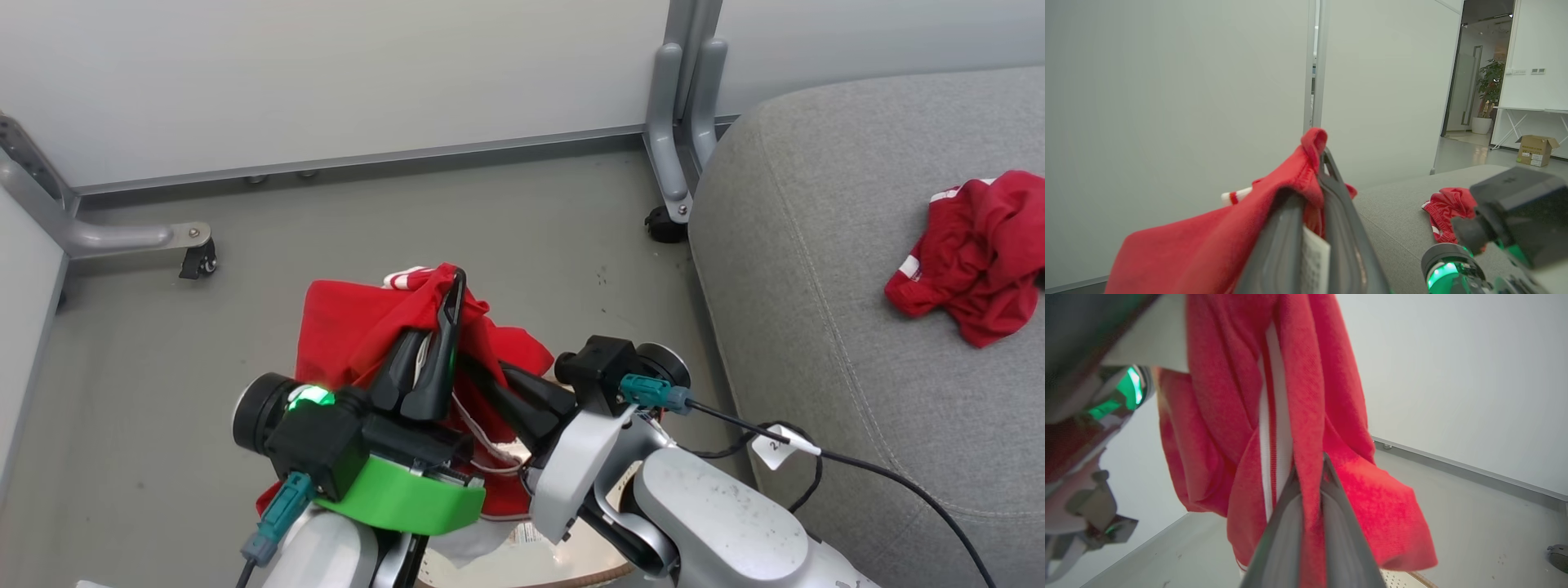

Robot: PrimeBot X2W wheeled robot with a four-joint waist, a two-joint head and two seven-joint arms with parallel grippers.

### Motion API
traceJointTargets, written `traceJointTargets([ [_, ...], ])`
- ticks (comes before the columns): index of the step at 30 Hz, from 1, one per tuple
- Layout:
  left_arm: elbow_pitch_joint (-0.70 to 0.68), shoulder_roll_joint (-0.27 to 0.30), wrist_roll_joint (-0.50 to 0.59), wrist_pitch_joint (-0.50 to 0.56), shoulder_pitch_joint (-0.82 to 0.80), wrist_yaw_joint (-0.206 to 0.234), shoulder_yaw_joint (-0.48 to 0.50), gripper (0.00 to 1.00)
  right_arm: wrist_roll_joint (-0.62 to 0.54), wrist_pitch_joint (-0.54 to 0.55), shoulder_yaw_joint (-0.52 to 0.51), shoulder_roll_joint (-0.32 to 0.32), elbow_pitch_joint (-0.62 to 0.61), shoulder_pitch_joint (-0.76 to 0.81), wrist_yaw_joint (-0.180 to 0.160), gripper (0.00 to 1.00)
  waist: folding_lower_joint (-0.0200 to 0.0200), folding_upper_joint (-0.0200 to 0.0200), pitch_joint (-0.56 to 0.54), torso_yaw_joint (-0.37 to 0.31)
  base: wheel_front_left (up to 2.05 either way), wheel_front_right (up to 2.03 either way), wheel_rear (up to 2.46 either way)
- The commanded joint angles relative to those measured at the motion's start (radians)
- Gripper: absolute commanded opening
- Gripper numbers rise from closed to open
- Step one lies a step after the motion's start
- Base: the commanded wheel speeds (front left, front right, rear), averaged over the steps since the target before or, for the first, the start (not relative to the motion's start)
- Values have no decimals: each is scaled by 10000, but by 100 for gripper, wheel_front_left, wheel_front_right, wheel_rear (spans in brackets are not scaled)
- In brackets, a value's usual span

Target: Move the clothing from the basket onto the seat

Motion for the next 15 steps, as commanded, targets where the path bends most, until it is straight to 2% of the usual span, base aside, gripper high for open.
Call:
traceJointTargets([
  [1, -41, 45, -1, -5, -122, 54, 15, 0, 83, -69, 74, 3, 110, -137, -3, 0, 0, 0, -11, -10, 0, 0, 0],
  [15, -26, 64, 90, -5, -163, 113, 57, 0, 411, -428, 333, -14, 588, -399, -3, 0, 0, 0, -82, -10, 0, 0, 0],
])
